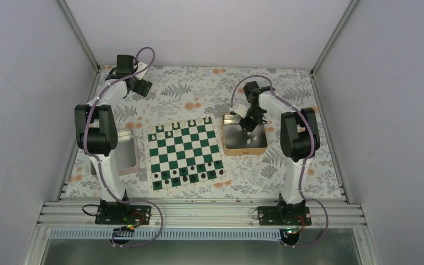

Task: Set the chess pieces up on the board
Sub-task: Pick up the chess piece from the storage box.

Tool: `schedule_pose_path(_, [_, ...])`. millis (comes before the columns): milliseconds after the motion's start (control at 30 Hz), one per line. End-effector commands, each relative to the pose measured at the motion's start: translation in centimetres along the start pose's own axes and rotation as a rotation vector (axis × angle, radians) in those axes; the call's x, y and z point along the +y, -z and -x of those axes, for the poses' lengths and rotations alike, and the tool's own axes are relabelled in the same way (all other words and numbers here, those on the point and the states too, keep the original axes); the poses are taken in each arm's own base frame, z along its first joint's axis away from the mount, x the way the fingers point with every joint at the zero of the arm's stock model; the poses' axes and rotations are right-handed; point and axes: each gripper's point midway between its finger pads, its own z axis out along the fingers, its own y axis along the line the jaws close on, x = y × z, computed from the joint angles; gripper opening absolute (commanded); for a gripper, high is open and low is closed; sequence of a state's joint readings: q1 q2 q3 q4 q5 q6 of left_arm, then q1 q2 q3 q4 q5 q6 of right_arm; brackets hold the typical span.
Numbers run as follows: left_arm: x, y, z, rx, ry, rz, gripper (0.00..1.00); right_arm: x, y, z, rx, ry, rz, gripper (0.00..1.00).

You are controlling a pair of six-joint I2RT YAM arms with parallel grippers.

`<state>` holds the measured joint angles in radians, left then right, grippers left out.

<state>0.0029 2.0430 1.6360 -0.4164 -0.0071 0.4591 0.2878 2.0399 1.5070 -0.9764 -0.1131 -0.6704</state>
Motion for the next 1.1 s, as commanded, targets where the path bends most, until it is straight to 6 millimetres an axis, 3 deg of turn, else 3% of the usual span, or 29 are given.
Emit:
schedule_pose_path(0, [0.7, 1.6, 1.5, -0.06, 0.013, 0.011, 1.0, 0.0, -0.7, 0.0, 0.01, -0.01, -0.006, 0.25])
schedule_pose_path(300, [0.1, 1.6, 1.5, -0.067, 0.009, -0.015, 1.0, -0.6, 0.1, 0.1, 0.015, -0.016, -0.05, 0.1])
schedule_pose_path(567, [0.2, 2.0, 1.8, -0.077, 0.006, -0.011, 1.0, -0.9, 3.6, 1.5, 0.013, 0.015, -0.126, 0.09])
schedule_pose_path(667, [0.3, 2.3, 1.9, -0.081, 0.004, -0.007, 1.0, -0.5, 5.3, 2.9, -0.005, 0.044, -0.15, 0.09])
schedule_pose_path(833, [0.3, 2.4, 1.9, -0.081, 0.001, -0.004, 1.0, 1.6, 7.3, 6.0, -0.045, 0.123, -0.154, 0.08])
schedule_pose_path(1067, [0.5, 2.7, 1.9, -0.084, -0.004, 0.004, 1.0, 6.9, 7.2, 10.8, -0.078, 0.284, -0.114, 0.08])
